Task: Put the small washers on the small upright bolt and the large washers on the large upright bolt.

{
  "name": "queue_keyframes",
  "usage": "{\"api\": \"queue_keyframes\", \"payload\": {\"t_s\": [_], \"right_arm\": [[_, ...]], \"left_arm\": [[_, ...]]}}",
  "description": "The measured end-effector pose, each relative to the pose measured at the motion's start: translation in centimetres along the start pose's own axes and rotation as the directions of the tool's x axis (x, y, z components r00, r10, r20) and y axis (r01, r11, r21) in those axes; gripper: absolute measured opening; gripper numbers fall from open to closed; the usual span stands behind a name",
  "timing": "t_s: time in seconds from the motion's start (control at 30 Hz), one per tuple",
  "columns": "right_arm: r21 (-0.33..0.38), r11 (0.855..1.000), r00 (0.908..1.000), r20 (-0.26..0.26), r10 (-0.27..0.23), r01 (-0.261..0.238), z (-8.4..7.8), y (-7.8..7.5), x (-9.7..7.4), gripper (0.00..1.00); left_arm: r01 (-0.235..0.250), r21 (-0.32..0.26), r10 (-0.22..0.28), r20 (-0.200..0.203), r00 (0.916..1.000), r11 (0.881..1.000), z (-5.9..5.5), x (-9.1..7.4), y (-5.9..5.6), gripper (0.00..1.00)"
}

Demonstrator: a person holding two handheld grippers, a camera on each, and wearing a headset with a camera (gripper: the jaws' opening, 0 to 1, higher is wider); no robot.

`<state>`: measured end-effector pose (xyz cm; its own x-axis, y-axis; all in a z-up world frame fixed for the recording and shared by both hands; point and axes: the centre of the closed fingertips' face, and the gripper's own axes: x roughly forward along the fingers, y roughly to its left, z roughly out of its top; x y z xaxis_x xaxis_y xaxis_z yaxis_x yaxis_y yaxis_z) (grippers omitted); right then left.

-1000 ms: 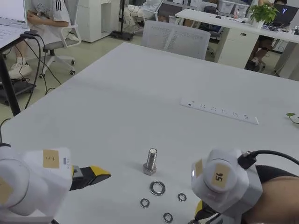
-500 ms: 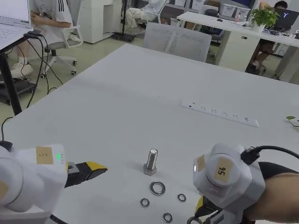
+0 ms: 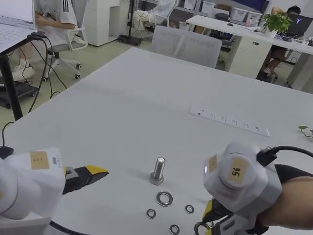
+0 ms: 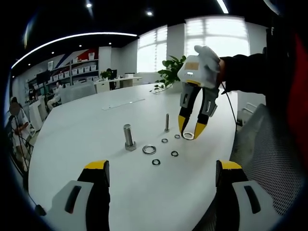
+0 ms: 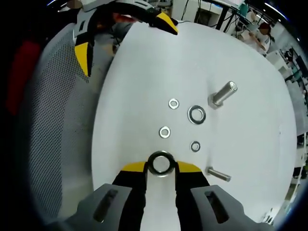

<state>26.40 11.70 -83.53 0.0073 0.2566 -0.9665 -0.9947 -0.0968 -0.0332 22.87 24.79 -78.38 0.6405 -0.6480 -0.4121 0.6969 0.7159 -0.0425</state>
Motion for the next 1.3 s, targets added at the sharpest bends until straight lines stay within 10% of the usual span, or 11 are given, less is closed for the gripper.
{"api": "queue_keyframes", "payload": {"t_s": [1.3], "right_arm": [[-0.104, 0.99, 0.995, 0.018, -0.099, 0.1, 4.5, -4.2, -4.4, 0.22]], "left_arm": [[-0.112, -0.013, 0.113, 0.05, 0.9924, 0.994, 0.3, 0.0, 2.9, 0.88]]}}
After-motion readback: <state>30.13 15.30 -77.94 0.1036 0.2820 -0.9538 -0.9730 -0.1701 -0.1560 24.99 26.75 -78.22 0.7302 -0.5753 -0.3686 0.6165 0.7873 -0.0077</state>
